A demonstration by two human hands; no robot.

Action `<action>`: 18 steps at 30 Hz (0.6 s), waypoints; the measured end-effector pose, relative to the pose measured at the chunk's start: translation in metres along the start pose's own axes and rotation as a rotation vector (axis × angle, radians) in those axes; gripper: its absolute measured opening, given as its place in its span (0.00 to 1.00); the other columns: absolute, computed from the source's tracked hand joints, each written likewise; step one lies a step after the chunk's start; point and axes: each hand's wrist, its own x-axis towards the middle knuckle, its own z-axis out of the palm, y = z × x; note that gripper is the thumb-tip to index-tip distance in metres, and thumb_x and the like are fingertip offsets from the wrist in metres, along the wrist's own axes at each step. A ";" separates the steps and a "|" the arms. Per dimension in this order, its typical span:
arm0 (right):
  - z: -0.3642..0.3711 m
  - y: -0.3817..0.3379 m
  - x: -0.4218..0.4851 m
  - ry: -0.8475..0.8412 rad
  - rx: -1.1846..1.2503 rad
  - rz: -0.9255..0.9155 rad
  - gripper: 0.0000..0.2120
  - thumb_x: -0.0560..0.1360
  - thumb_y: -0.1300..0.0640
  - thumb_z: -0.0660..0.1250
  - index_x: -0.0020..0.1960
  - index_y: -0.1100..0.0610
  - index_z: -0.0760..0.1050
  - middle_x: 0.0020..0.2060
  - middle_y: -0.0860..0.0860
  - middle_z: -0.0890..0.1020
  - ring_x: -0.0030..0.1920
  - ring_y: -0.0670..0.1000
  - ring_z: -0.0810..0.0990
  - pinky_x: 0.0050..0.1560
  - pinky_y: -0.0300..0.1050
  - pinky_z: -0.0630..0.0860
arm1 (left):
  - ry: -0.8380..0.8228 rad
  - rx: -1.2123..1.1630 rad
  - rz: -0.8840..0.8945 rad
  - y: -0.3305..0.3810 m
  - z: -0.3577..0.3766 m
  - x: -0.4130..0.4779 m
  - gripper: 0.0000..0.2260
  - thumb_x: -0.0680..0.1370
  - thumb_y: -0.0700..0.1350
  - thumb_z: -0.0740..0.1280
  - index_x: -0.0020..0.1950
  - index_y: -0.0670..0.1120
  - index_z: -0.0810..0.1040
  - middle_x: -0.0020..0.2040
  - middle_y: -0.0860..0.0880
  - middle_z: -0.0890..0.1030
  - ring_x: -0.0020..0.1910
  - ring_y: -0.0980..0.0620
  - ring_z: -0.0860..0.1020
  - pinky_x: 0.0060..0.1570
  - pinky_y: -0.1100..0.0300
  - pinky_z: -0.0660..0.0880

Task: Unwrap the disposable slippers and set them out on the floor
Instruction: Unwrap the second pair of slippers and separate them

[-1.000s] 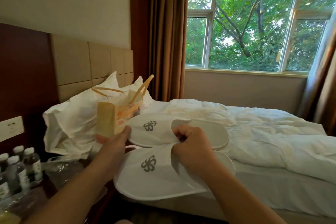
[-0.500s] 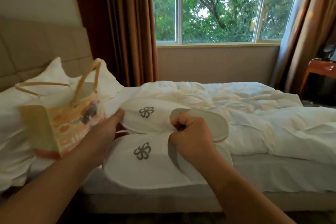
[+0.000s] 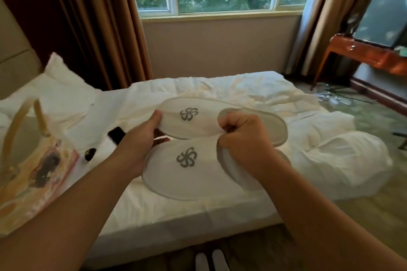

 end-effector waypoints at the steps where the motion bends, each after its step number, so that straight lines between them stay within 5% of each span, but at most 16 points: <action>1: -0.013 -0.015 0.007 0.009 -0.008 0.010 0.11 0.54 0.64 0.65 0.36 0.57 0.78 0.28 0.40 0.70 0.29 0.41 0.68 0.32 0.35 0.69 | -0.015 0.009 -0.007 0.019 0.011 -0.003 0.20 0.77 0.64 0.65 0.58 0.53 0.83 0.49 0.51 0.87 0.50 0.48 0.85 0.41 0.51 0.82; 4: -0.053 -0.058 0.026 0.038 -0.013 0.054 0.08 0.57 0.69 0.67 0.35 0.61 0.79 0.30 0.45 0.74 0.31 0.43 0.71 0.34 0.38 0.73 | -0.055 0.036 -0.017 0.073 0.042 -0.014 0.18 0.78 0.64 0.64 0.54 0.52 0.84 0.47 0.52 0.88 0.52 0.49 0.83 0.46 0.49 0.79; 9: -0.117 -0.131 0.040 0.147 -0.053 0.085 0.12 0.55 0.63 0.65 0.29 0.47 0.78 0.26 0.38 0.73 0.30 0.38 0.72 0.35 0.30 0.73 | -0.194 0.046 -0.001 0.155 0.092 -0.039 0.17 0.78 0.63 0.63 0.51 0.52 0.83 0.47 0.51 0.88 0.49 0.50 0.84 0.41 0.51 0.78; 14: -0.172 -0.191 0.037 0.270 -0.125 0.020 0.11 0.59 0.70 0.68 0.34 0.56 0.80 0.29 0.40 0.77 0.32 0.39 0.75 0.39 0.35 0.77 | -0.365 0.033 0.040 0.217 0.134 -0.063 0.20 0.78 0.63 0.63 0.57 0.50 0.82 0.49 0.50 0.87 0.51 0.49 0.84 0.46 0.48 0.80; 18: -0.204 -0.228 0.026 0.401 -0.166 0.005 0.16 0.61 0.74 0.70 0.34 0.52 0.81 0.31 0.38 0.79 0.33 0.33 0.77 0.39 0.25 0.73 | -0.479 0.050 0.084 0.250 0.165 -0.080 0.20 0.77 0.64 0.64 0.54 0.49 0.83 0.45 0.50 0.88 0.41 0.52 0.86 0.37 0.53 0.82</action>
